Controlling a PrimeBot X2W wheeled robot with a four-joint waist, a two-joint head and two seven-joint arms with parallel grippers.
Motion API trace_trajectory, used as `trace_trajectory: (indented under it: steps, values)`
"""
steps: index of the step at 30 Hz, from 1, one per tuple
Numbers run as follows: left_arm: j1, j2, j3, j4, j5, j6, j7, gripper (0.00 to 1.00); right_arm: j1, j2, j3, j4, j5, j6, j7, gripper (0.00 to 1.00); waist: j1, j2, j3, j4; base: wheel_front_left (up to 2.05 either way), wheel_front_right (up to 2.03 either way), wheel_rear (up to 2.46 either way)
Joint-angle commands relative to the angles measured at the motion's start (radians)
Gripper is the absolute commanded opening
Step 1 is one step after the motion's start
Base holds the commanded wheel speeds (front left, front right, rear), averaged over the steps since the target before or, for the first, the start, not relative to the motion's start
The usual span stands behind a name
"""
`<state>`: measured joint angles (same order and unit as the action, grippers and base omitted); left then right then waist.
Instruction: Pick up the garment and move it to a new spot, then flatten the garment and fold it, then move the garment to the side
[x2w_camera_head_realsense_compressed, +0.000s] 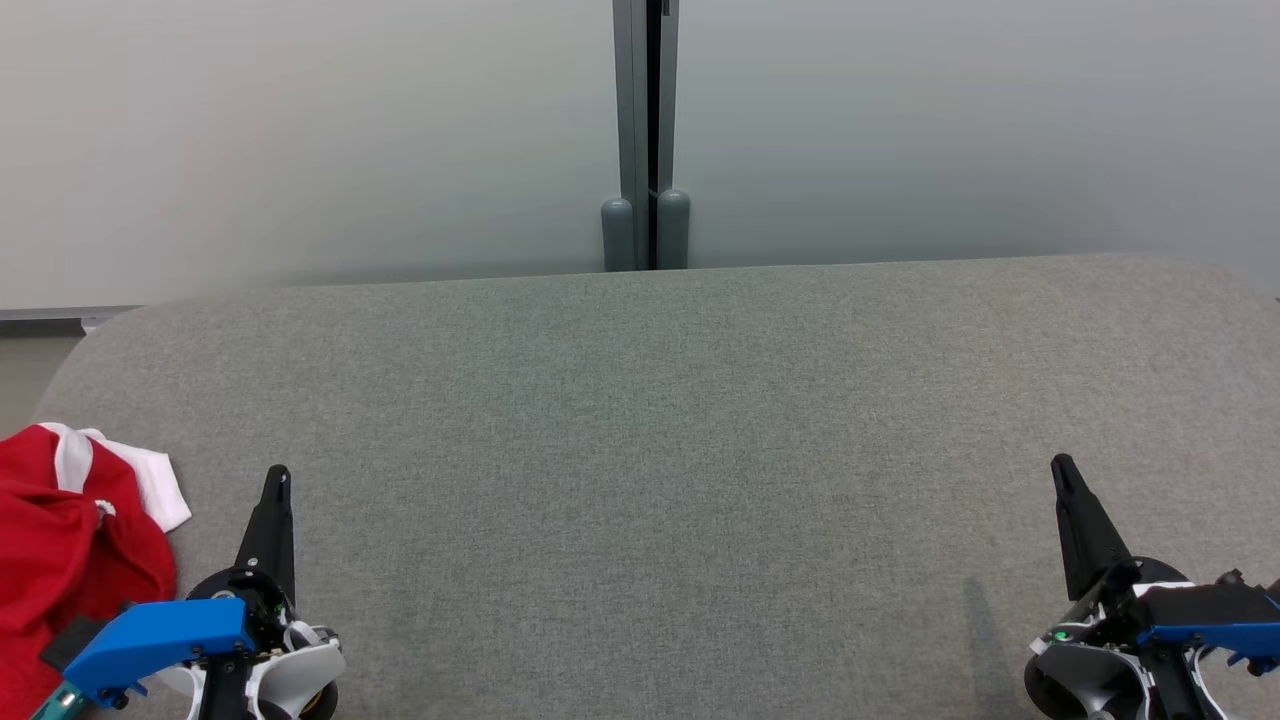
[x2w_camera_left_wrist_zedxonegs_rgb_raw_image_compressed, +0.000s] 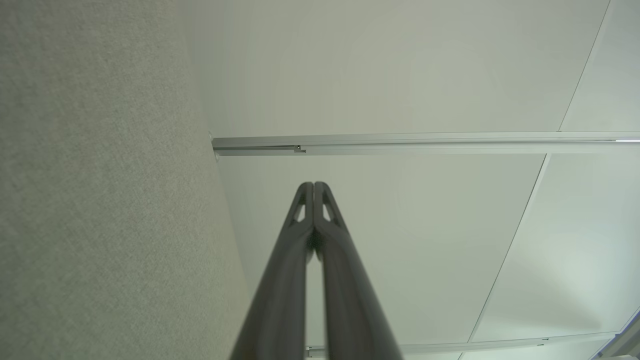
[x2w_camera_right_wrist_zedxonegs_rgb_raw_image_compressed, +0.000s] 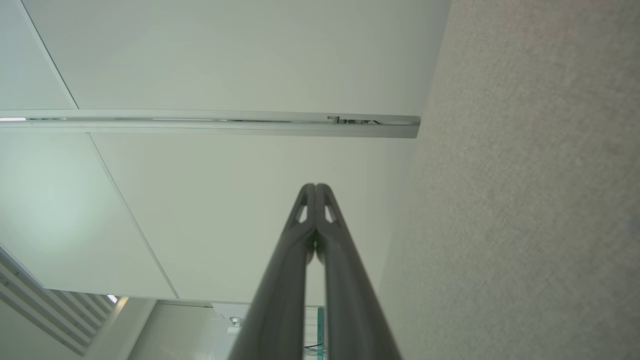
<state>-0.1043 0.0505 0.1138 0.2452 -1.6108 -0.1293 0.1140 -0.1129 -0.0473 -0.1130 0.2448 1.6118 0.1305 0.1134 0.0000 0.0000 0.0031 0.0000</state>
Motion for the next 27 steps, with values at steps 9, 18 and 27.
trace_trajectory:
  steps: [9,18,27]
  values:
    - [-0.009,-0.002,0.000,-0.005,-0.004,-0.003,0.003,0.00,0.011,-0.007,-0.002,-0.004,0.002,0.000,0.004,0.00,0.0000,0.0000,0.000,0.000,0.00,0.00,0.00]
    - [-0.009,-0.002,0.000,-0.005,-0.004,-0.003,0.003,0.00,0.011,-0.007,-0.002,-0.004,0.002,0.000,0.004,0.00,0.0000,0.0000,0.000,0.000,0.00,0.00,0.00]
    - [-0.009,-0.002,0.000,-0.005,-0.004,-0.003,0.003,0.00,0.011,-0.007,-0.002,-0.004,0.002,0.000,0.004,0.00,0.0000,0.0000,0.000,0.000,0.00,0.00,0.00]
